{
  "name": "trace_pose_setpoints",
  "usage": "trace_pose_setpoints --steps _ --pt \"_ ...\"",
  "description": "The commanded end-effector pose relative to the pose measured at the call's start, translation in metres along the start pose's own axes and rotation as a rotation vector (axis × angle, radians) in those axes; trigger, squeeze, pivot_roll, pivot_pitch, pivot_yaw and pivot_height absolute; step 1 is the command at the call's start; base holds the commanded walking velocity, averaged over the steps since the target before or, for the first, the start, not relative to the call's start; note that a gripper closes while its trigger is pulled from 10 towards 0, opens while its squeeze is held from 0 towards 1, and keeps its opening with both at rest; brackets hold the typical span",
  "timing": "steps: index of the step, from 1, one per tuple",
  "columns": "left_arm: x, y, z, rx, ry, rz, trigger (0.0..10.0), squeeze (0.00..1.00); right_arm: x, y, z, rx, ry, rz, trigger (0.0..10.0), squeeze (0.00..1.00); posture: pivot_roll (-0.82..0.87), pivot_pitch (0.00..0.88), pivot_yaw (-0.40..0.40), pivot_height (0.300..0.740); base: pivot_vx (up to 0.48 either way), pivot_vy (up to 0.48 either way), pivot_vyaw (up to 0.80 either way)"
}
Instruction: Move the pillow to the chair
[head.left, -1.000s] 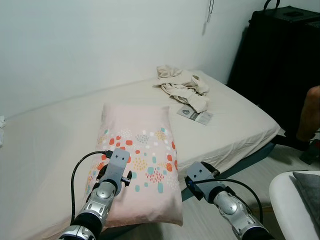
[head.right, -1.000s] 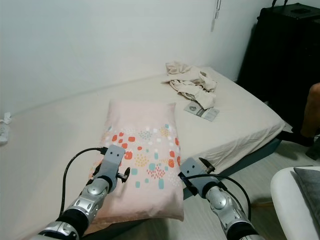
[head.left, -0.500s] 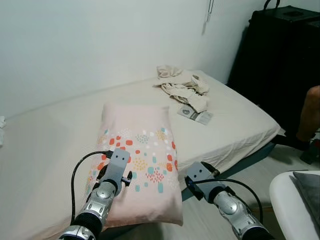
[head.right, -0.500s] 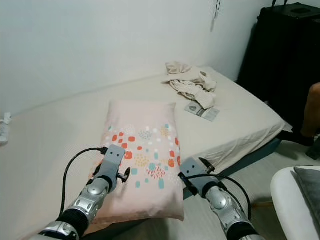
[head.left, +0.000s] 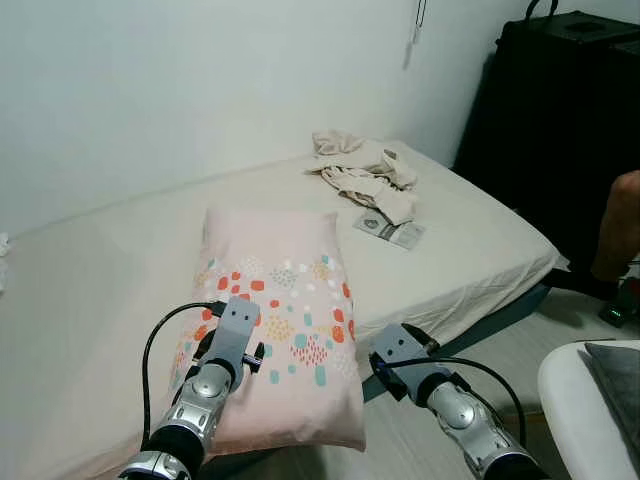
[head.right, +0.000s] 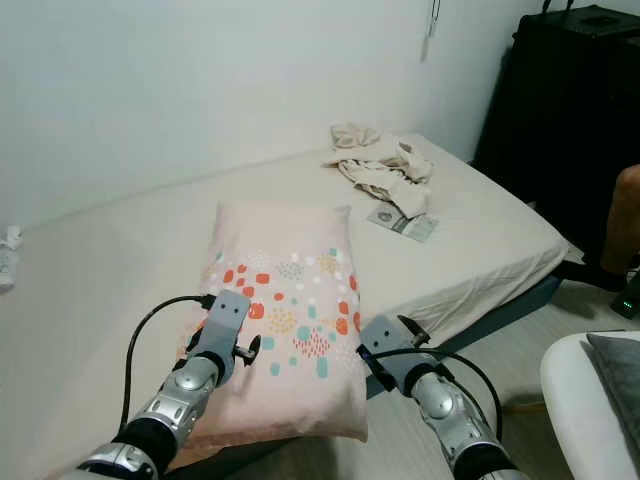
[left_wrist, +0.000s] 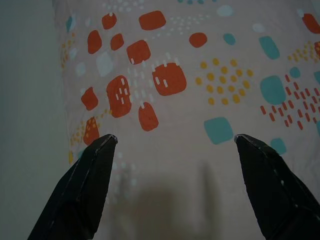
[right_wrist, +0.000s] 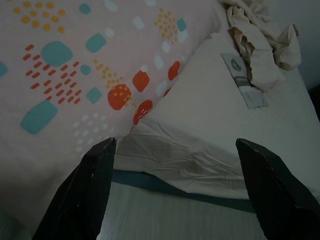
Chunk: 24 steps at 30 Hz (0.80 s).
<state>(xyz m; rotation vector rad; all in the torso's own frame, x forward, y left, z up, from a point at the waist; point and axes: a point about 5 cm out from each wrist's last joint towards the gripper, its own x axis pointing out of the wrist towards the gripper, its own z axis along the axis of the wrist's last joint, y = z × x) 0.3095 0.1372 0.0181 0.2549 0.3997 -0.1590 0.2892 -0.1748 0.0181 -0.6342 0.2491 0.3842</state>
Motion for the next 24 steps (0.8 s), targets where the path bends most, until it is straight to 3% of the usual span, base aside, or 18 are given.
trace_pose_setpoints --steps 1,24 --pt "-0.002 -0.0003 -0.0073 0.0 0.031 -0.001 10.0 0.0 -0.0015 0.0039 -0.0015 0.002 -0.002 0.011 10.0 0.0 -0.12 0.062 0.038 0.74 0.0 0.0 0.0" --pt "-0.0023 0.0 -0.0081 -0.008 0.032 0.01 10.0 0.0 -0.0024 0.0034 -0.0039 -0.003 0.007 0.014 10.0 0.0 -0.12 0.043 0.019 0.74 0.0 0.0 0.0"
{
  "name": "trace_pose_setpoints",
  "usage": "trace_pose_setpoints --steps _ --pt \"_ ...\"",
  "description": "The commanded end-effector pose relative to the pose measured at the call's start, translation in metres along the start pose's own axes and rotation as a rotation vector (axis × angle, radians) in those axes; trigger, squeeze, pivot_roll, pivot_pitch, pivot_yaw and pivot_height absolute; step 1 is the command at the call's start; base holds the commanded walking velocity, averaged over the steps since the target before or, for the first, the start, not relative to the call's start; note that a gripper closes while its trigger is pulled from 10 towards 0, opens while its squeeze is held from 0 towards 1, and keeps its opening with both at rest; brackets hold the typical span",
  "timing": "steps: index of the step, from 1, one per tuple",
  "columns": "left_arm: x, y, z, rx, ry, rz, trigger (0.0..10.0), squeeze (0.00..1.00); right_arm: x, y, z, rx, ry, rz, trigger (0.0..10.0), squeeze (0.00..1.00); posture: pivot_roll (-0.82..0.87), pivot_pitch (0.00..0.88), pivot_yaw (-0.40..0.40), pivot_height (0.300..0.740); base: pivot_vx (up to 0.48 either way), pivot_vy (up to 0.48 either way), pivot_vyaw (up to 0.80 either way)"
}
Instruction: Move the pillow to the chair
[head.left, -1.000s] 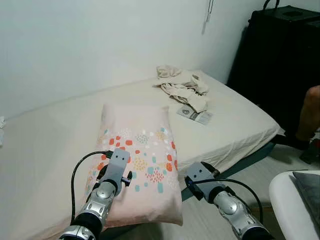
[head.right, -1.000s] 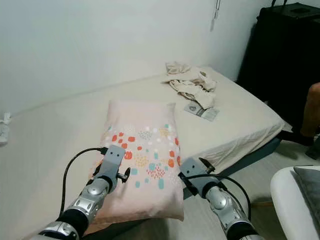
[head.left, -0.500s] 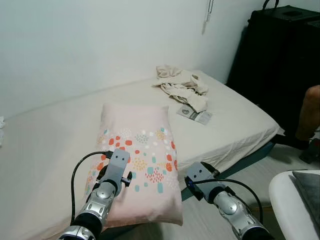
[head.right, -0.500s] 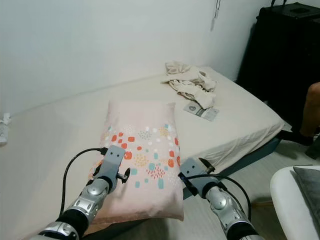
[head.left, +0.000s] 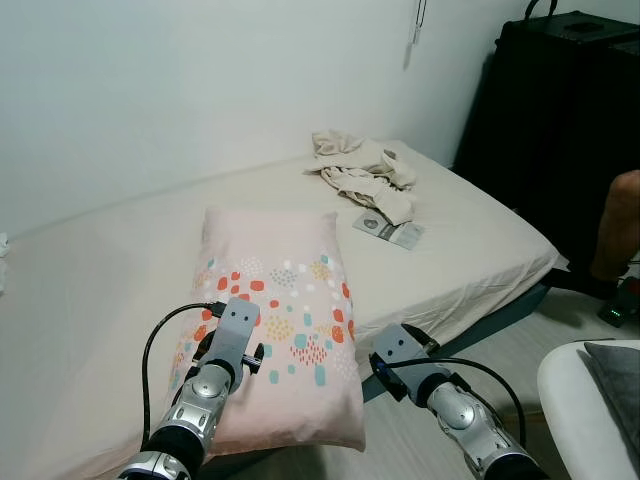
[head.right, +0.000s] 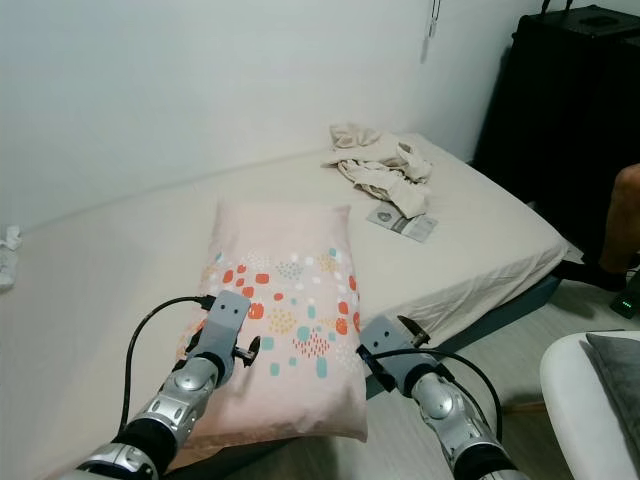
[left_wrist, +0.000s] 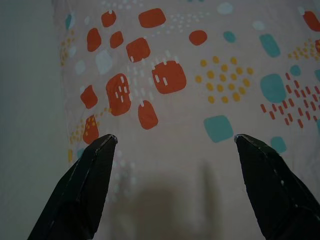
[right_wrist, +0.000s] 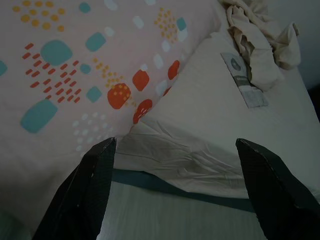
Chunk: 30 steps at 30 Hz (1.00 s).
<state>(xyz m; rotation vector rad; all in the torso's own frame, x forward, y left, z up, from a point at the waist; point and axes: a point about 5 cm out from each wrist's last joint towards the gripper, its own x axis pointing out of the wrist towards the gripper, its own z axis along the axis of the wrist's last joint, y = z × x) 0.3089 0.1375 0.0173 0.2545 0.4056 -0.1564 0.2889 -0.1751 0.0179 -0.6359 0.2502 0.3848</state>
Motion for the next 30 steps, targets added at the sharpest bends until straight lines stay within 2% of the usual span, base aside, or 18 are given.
trace_pose_setpoints --steps 1,30 --pt "-0.0021 0.0 -0.0071 -0.007 0.026 0.009 10.0 0.0 -0.0021 0.0034 -0.0035 -0.002 0.006 0.013 10.0 0.0 -0.12 0.043 0.019 0.74 0.0 0.0 0.0" --pt "-0.0019 -0.0007 -0.0075 -0.011 0.03 0.009 10.0 0.0 -0.002 0.0001 -0.0036 0.01 0.007 0.005 10.0 0.0 -0.13 0.055 0.025 0.74 0.0 0.0 0.0"
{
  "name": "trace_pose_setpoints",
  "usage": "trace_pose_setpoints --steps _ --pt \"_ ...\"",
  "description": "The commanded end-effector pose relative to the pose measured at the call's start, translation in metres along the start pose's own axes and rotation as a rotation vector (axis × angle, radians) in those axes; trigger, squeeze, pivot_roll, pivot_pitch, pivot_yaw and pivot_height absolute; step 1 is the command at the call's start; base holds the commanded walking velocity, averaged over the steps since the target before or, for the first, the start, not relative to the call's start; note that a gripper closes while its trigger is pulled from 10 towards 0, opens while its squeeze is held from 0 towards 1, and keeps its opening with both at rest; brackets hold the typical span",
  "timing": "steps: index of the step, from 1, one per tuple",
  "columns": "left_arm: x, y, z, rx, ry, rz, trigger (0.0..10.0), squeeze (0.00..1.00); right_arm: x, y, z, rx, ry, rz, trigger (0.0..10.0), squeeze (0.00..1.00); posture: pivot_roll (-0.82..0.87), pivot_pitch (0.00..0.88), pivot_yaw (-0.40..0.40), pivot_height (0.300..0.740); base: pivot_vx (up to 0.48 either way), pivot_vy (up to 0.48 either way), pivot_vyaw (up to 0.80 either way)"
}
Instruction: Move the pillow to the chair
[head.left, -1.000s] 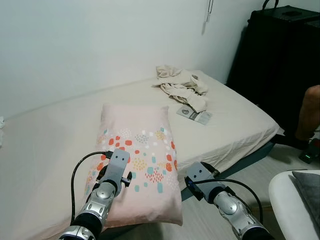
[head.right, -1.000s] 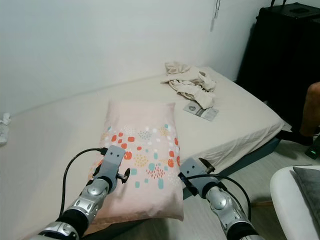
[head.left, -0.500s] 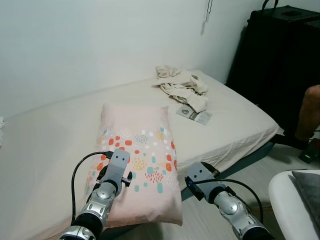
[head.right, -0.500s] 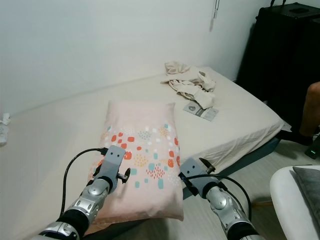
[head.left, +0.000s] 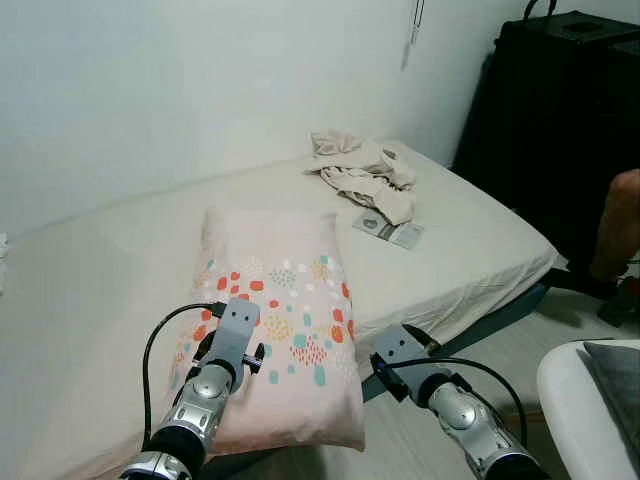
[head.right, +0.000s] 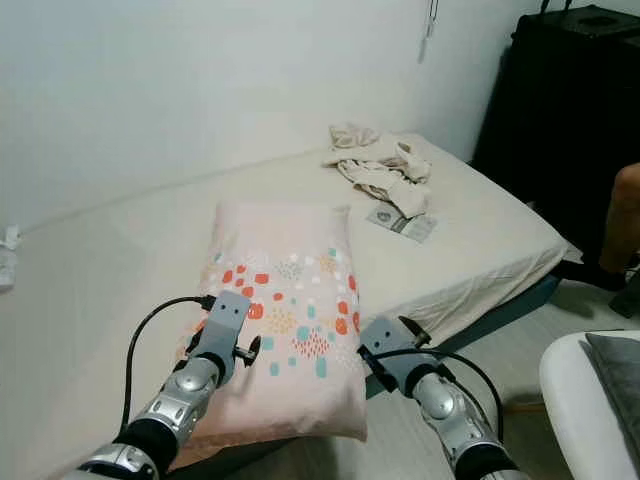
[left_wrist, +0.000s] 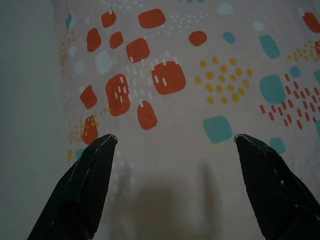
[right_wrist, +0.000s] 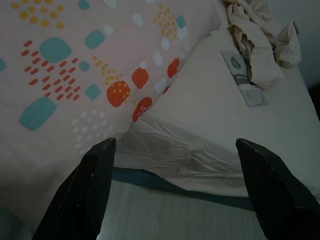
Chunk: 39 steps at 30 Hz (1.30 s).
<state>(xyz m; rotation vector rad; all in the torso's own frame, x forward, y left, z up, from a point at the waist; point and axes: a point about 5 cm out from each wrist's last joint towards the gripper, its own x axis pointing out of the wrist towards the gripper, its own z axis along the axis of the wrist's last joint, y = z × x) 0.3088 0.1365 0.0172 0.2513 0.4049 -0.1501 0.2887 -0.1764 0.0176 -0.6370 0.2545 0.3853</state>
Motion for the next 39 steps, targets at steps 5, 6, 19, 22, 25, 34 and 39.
trace_pose_setpoints --steps 5,6,19,22,25,34,39 --pt "-0.0018 0.0 -0.0071 -0.003 0.028 0.001 10.0 0.0 -0.0016 0.0015 -0.0025 0.01 0.002 0.003 10.0 0.0 -0.13 0.055 0.031 0.74 0.0 0.0 0.0" --pt "-0.0018 0.0001 -0.0071 -0.002 0.028 0.001 10.0 0.0 -0.0016 0.0015 -0.0024 0.01 0.002 0.003 10.0 0.0 -0.13 0.055 0.031 0.74 0.0 0.0 0.0" --pt "-0.0021 -0.0008 -0.0076 -0.004 0.029 0.003 10.0 0.0 -0.0021 0.0018 -0.0028 0.008 0.002 0.005 10.0 0.0 -0.12 0.06 0.025 0.74 0.0 0.0 0.0" --pt "-0.0025 -0.0007 -0.0084 -0.008 0.03 0.007 10.0 0.0 -0.0026 0.0018 -0.0032 0.008 0.001 0.006 10.0 0.0 -0.12 0.061 0.026 0.74 0.0 0.0 0.0" --pt "-0.0027 -0.0005 -0.009 -0.008 0.031 0.007 10.0 0.0 -0.0028 0.0019 -0.0033 0.007 0.001 0.006 10.0 0.0 -0.12 0.062 0.027 0.74 0.0 0.0 0.0" --pt "-0.0019 0.0003 -0.0076 -0.01 0.03 0.01 10.0 0.0 -0.0025 0.0018 -0.0033 0.007 0.004 0.006 10.0 0.0 -0.12 0.066 0.025 0.74 0.0 0.0 0.0" --pt "-0.002 -0.0001 -0.0073 -0.012 0.028 0.012 10.0 0.0 -0.0028 0.0015 -0.0037 0.007 0.004 0.007 10.0 0.0 -0.12 0.069 0.024 0.74 0.0 0.0 0.0"
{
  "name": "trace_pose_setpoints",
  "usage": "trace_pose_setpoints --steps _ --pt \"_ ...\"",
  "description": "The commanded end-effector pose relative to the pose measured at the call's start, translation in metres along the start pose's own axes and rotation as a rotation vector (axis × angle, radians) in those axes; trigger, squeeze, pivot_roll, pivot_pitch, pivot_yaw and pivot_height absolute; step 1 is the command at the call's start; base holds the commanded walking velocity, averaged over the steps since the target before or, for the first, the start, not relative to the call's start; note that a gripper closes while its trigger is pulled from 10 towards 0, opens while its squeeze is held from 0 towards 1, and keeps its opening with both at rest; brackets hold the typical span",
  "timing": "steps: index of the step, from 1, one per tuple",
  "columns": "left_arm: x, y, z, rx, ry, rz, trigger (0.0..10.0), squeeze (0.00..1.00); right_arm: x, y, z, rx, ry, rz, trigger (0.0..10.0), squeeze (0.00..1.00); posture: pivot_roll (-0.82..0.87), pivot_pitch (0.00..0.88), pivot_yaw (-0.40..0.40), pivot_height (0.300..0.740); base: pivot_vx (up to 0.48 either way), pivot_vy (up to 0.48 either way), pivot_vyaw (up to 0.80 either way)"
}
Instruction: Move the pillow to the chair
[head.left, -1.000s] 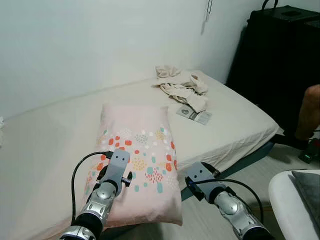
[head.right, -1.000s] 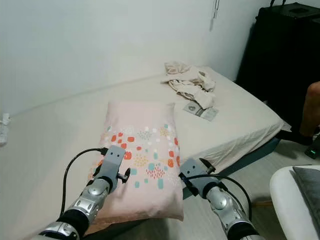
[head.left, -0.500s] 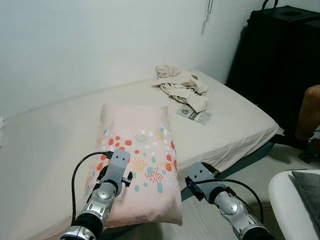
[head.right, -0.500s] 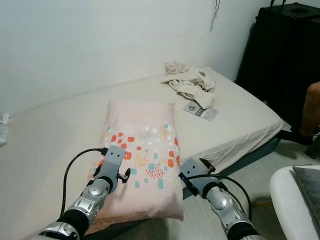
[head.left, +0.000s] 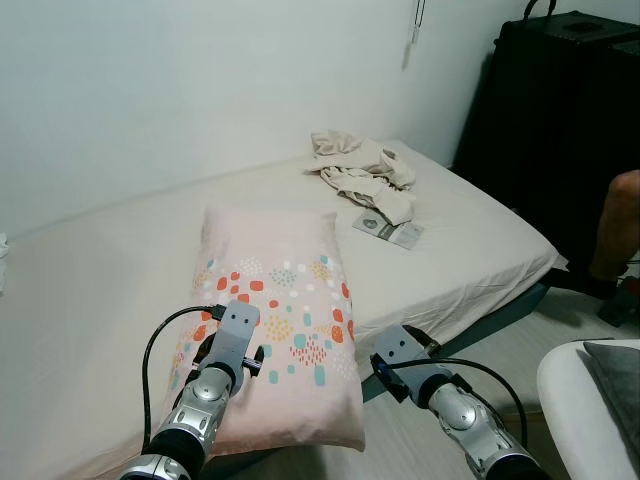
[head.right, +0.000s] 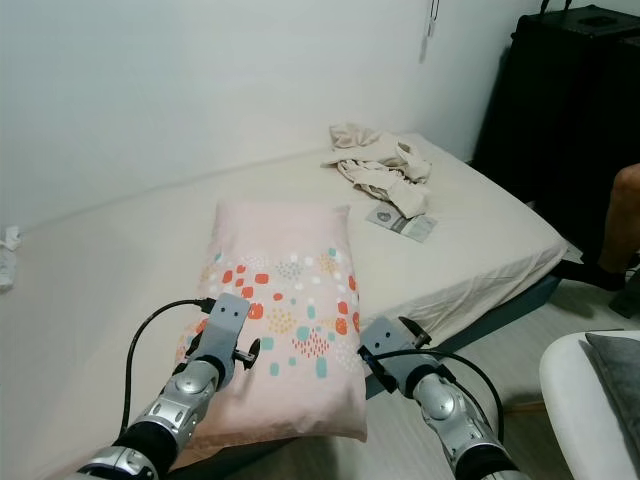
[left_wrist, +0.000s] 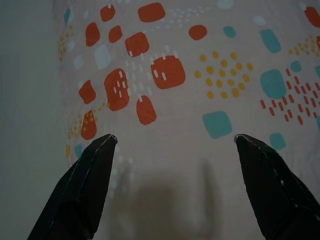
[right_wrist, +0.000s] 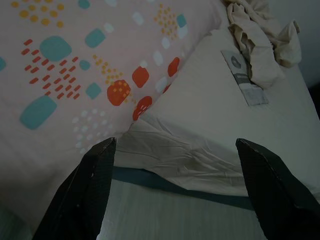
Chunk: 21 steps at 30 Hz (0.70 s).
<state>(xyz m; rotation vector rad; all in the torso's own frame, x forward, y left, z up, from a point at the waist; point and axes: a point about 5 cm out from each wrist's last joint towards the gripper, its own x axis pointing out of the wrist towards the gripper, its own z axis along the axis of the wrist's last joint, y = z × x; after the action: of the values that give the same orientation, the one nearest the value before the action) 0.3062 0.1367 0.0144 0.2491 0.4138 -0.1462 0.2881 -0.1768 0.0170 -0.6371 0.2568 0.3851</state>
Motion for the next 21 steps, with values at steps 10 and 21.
trace_pose_setpoints --steps 10,21 --pt "-0.0017 -0.0011 -0.006 -0.013 0.024 0.008 10.0 0.0 -0.0038 0.0008 -0.0046 0.004 0.003 0.007 10.0 0.0 -0.13 0.069 0.028 0.74 0.0 0.0 0.0" --pt "-0.0018 -0.0013 -0.0064 -0.002 0.024 0.0 10.0 0.0 -0.0049 0.0013 -0.0057 0.005 0.004 0.004 10.0 0.0 -0.13 0.059 0.029 0.74 0.0 0.0 0.0"
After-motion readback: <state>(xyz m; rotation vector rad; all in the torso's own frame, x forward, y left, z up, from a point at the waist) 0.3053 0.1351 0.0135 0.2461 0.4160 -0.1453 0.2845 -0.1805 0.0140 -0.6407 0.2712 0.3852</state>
